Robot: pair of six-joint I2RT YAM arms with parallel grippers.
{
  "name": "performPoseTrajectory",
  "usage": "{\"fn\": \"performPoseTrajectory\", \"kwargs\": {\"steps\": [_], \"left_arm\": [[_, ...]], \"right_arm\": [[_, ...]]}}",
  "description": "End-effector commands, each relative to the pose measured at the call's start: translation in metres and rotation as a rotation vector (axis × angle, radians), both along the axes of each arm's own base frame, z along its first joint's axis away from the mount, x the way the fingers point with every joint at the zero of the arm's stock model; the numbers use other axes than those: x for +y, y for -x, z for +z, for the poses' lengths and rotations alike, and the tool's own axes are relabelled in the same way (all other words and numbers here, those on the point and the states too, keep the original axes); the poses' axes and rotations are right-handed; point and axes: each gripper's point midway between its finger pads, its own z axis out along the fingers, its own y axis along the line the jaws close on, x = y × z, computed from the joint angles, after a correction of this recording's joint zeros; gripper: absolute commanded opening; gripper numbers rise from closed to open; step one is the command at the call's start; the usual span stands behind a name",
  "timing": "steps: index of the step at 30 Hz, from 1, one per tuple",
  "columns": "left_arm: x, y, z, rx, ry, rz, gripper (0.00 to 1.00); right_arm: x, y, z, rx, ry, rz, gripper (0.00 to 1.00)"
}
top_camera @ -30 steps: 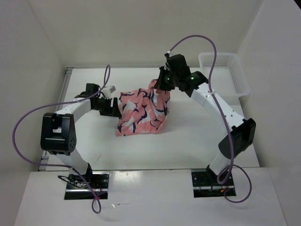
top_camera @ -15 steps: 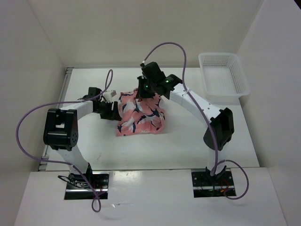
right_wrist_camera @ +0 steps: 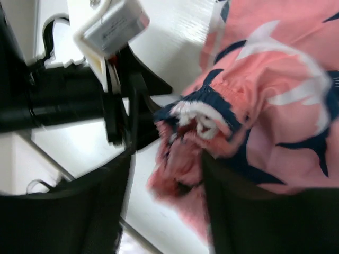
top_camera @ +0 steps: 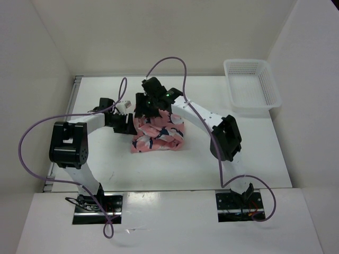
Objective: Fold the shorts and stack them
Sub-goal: Fold the shorts
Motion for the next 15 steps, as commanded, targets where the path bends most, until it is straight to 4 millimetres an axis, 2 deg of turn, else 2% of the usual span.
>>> {"fn": "performPoseTrajectory", "kwargs": {"steps": [1,2,6,7,8,9,10,12,13,14,15], "left_arm": [[0.015,0.011,0.000,0.039,-0.013,0.020,0.68],[0.019,0.008,0.007,0.025,-0.013,0.032,0.71],[0.045,0.001,0.038,-0.023,-0.022,0.106,0.73],[0.049,-0.002,0.045,-0.036,-0.014,0.116,0.73],[0.055,-0.004,0.048,-0.036,-0.015,0.134,0.73],[0.056,-0.008,0.056,-0.061,-0.016,0.134,0.73],[0.058,-0.014,0.068,-0.089,-0.010,0.139,0.73],[0.059,-0.016,0.079,-0.122,-0.012,0.139,0.73],[0.059,-0.020,0.084,-0.137,-0.013,0.139,0.71],[0.058,-0.023,0.094,-0.165,-0.007,0.134,0.71],[0.056,-0.022,0.103,-0.189,0.003,0.127,0.68]], "right_arm": [[0.020,-0.010,0.031,-0.060,-0.077,0.011,0.69],[0.020,-0.010,0.031,-0.060,-0.077,0.011,0.85],[0.022,-0.012,0.052,-0.099,-0.107,0.017,0.88],[0.022,-0.012,0.052,-0.099,-0.107,0.017,0.83],[0.018,-0.012,0.067,-0.121,-0.116,0.006,0.74],[0.013,-0.013,0.067,-0.131,-0.100,-0.015,0.49],[0.009,-0.013,0.069,-0.138,-0.093,-0.027,0.35],[-0.006,-0.014,0.074,-0.149,-0.091,-0.064,0.11],[-0.019,-0.015,0.060,-0.120,-0.067,-0.088,0.07],[-0.026,-0.016,0.059,-0.119,-0.065,-0.098,0.04],[-0.037,-0.016,0.072,-0.138,-0.084,-0.113,0.02]]}}
